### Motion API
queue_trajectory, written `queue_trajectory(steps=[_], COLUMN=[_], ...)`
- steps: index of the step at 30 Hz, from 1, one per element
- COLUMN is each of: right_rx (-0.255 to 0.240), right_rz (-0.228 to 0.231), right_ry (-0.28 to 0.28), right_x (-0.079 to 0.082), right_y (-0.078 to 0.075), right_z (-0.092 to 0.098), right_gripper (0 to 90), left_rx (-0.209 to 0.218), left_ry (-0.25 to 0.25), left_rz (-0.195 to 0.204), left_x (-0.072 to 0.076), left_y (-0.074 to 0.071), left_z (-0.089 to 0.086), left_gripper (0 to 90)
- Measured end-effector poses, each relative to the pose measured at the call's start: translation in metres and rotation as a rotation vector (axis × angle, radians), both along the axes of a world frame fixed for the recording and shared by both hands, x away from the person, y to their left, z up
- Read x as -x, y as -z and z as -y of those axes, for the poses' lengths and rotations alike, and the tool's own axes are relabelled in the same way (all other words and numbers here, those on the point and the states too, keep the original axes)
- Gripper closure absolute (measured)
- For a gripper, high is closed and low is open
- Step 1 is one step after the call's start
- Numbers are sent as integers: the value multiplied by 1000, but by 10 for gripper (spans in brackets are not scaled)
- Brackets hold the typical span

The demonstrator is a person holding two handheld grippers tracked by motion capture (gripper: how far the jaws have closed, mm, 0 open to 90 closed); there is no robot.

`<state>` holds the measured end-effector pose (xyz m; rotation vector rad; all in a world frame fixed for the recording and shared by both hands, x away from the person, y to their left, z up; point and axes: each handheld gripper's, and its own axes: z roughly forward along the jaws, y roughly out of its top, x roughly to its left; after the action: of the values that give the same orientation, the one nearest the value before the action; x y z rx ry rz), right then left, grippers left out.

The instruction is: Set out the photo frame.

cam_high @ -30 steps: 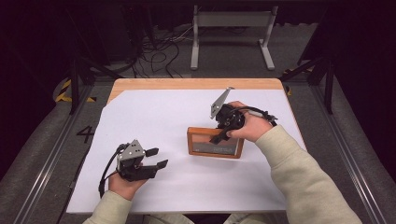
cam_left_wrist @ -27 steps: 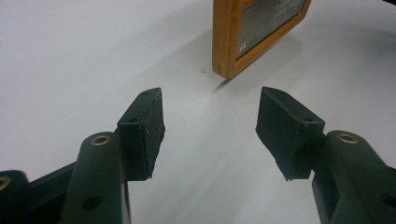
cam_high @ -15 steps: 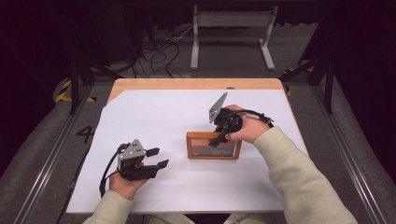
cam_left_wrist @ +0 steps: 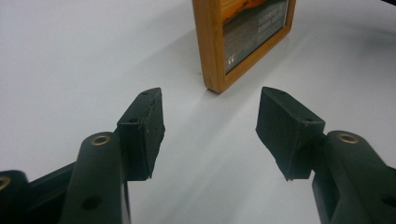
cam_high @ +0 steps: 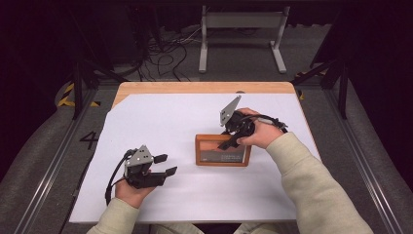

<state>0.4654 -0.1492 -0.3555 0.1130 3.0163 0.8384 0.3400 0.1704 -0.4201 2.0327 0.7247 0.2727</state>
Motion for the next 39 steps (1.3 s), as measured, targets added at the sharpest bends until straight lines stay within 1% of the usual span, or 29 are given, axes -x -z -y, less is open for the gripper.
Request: queue_trajectory(steps=[1, 2, 3, 4, 6, 7, 8, 10, 11, 13, 14, 15, 16, 17, 19, 20, 21, 22, 23, 24, 25, 26, 29, 30, 31, 33, 35, 39], right_rx=[-3, -3, -22, -31, -63, -74, -92, -110, -114, -130, -140, -156, -174, -190, -227, -242, -242, -267, -267, -281, -297, -303, -322, -334, -345, -377, -398, -426], right_rz=[12, 12, 49, 54, 81, 94, 104, 116, 119, 137, 150, 164, 179, 186, 209, 216, 216, 222, 222, 216, 217, 222, 217, 223, 222, 215, 226, 233], right_ry=[4, 4, 44, 55, 70, 77, 95, 114, 123, 147, 157, 175, 184, 196, 228, 243, 243, 272, 272, 288, 306, 315, 352, 366, 373, 408, 428, 466], right_x=[-1, -1, 0, -1, -2, -3, -3, -4, -4, -2, -1, 2, 6, 10, 19, 22, 22, 28, 28, 31, 34, 37, 46, 50, 52, 59, 65, 74], right_y=[0, 0, 1, 1, -1, -3, -5, -8, -10, -14, -16, -19, -22, -25, -31, -33, -33, -36, -36, -37, -38, -38, -38, -37, -37, -36, -35, -32], right_z=[1, 1, 2, 3, 5, 6, 8, 13, 14, 20, 24, 27, 31, 35, 45, 49, 49, 58, 58, 62, 66, 70, 80, 85, 87, 94, 100, 114], right_gripper=[513, 513, 467, 453, 386, 369, 357, 344, 340, 340, 342, 350, 350, 350, 347, 343, 343, 322, 322, 315, 305, 295, 263, 257, 248, 216, 207, 190], left_rx=[0, 0, -1, -2, 0, 2, 3, 2, 5, 5, 11, 11, 11, 11, 14, 19, 19, 23, 25, 29, 28, 29, 32, 33, 36, 40, 42, 50], left_ry=[0, 0, 2, 2, -1, -2, -2, -4, -11, -14, -18, -20, -20, -20, -22, -25, -25, -29, -32, -35, -36, -37, -37, -40, -43, -45, -44, -45], left_rz=[0, 0, 2, 2, -1, -5, -6, 1, -2, 0, -10, -7, 4, 4, 7, 2, 2, 7, 12, 11, 13, 16, 13, 16, 17, 17, 20, 29], left_x=[0, 0, 0, 0, 0, 0, 1, 1, 2, 2, 3, 4, 5, 5, 9, 10, 10, 11, 11, 11, 12, 12, 12, 12, 12, 12, 12, 12], left_y=[0, 0, 0, 0, 0, 0, 0, 0, 0, 0, -1, -1, -2, -2, -4, -5, -5, -5, -6, -6, -7, -7, -7, -8, -8, -8, -9, -10], left_z=[0, 0, 0, 0, 0, 0, 0, -1, -2, -4, -4, -5, -6, -6, -9, -10, -10, -11, -12, -13, -13, -14, -14, -14, -15, -15, -15, -15], left_gripper=[414, 414, 414, 414, 414, 414, 413, 413, 413, 413, 412, 411, 412, 411, 410, 409, 408, 408, 408, 407, 406, 406, 403, 403, 402, 400, 397, 386])
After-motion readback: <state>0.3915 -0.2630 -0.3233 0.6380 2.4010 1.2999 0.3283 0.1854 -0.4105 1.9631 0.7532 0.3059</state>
